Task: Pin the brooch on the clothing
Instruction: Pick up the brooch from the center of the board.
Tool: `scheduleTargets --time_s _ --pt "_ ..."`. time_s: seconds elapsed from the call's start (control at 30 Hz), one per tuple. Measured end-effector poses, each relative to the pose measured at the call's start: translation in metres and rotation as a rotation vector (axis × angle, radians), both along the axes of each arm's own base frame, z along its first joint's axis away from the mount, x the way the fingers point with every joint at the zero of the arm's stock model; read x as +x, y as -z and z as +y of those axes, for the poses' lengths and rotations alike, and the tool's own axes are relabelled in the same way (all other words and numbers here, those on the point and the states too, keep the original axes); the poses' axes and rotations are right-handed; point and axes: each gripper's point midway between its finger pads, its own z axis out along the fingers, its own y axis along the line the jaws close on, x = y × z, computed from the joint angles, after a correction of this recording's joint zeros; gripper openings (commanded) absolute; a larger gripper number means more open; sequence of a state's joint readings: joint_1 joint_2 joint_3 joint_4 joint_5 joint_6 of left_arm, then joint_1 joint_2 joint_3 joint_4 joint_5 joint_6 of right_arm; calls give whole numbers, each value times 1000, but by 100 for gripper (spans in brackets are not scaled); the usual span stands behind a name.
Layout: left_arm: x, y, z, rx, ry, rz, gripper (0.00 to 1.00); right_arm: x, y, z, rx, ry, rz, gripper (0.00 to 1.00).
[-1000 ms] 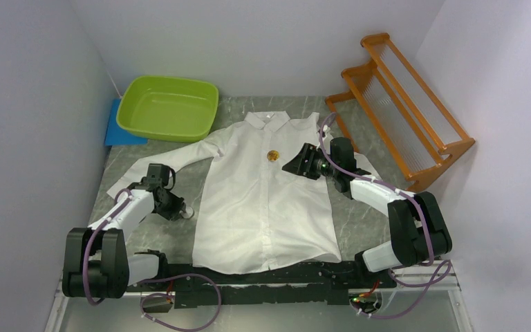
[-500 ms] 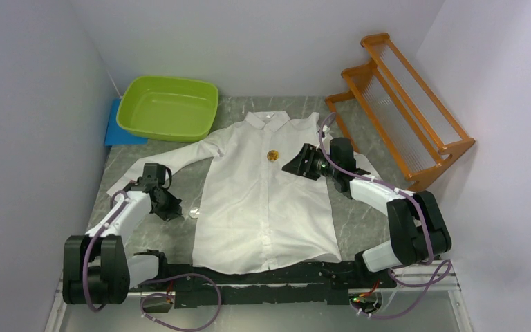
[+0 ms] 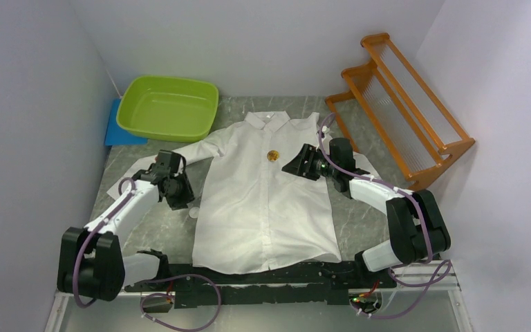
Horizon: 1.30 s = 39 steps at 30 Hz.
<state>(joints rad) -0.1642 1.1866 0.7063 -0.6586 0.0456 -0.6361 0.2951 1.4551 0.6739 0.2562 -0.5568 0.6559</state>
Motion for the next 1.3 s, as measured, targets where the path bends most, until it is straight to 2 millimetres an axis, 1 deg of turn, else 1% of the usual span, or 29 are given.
scheduleTargets --time_s 0.07,0.17,0.33,0.6,0.8,0.9,1.07,1.13,1.23,1.3 --pt "3 0 -5 33 53 11 43 0 0 0 0 0 0 63" --pt "3 3 -11 70 117 16 41 0 0 0 0 0 0 63" --pt "0 8 -12 124 177 44 37 0 1 0 0 0 2 63" --pt "0 18 -5 200 181 95 37 0 2 0 -1 -2 5 63" --pt "-1 27 -9 214 206 127 38 0 2 0 0 -2 5 63" --pt "-3 32 -11 222 218 150 34 0 2 0 0 -2 5 63" --pt "-4 42 -9 250 220 185 30 0 2 0 0 -2 5 63" --pt "-3 42 -10 254 221 187 28 0 2 0 0 -2 5 63" --pt "-1 43 -9 261 218 187 23 0 2 0 0 -2 5 63" --pt "0 43 -9 262 217 190 18 0 2 0 -1 -2 5 63"
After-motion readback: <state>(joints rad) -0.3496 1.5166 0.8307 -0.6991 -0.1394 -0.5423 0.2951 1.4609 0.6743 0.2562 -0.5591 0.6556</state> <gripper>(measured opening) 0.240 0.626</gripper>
